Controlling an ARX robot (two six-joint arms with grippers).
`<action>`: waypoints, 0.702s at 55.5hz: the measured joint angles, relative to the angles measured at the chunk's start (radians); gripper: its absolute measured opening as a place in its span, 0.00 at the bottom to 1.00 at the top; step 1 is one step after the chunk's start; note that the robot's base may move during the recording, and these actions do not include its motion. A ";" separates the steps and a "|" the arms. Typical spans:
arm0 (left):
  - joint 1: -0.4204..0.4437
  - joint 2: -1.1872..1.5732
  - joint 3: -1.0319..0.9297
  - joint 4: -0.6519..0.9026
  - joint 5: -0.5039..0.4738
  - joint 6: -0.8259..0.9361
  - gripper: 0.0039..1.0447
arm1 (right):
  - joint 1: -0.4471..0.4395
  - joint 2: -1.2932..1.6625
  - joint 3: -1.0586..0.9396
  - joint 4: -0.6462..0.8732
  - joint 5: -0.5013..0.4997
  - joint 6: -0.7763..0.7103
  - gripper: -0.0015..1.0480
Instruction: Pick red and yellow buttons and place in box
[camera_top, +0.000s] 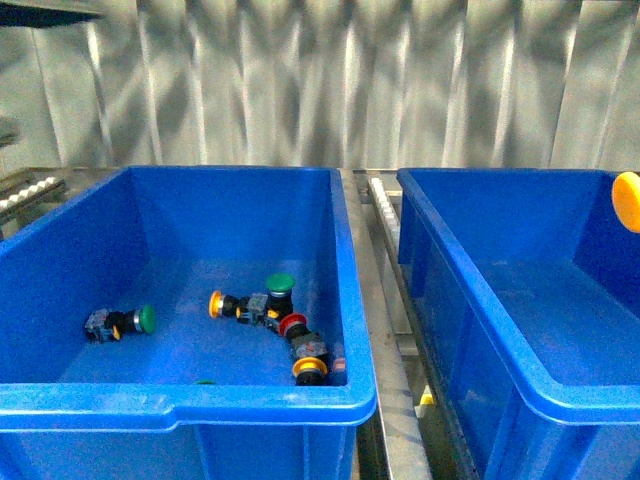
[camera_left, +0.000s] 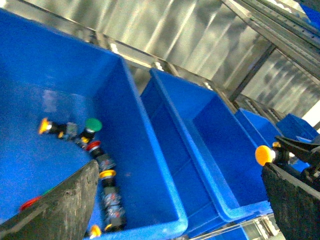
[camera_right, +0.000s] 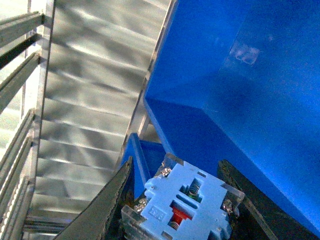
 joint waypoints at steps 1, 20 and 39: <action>0.011 -0.036 -0.018 -0.023 0.002 -0.001 0.93 | 0.004 0.000 0.000 0.000 0.002 -0.002 0.40; -0.086 -0.608 -0.282 -0.432 -0.554 0.321 0.66 | 0.056 0.050 0.023 0.019 0.076 -0.117 0.40; 0.181 -0.748 -0.455 -0.418 -0.351 0.463 0.04 | 0.077 0.069 0.050 0.029 0.125 -0.328 0.40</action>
